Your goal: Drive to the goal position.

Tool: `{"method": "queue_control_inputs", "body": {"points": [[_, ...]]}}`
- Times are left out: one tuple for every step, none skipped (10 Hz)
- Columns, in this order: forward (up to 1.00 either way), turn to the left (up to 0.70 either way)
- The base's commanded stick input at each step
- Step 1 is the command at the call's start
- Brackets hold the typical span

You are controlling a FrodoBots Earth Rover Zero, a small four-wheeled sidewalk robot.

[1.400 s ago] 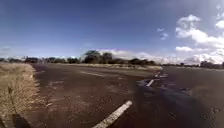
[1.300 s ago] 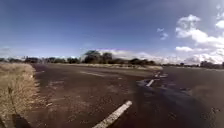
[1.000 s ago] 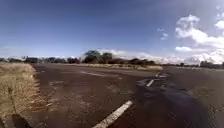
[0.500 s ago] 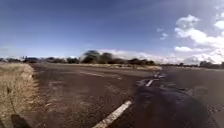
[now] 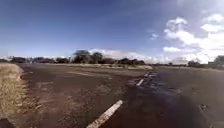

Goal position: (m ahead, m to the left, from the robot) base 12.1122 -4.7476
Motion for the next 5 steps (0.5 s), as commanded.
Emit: {"method": "queue_control_inputs", "body": {"points": [[0.0, -0.5], [0.0, -0.5], [0.0, -0.5], [0.0, -0.5], [0.0, -0.5]]}}
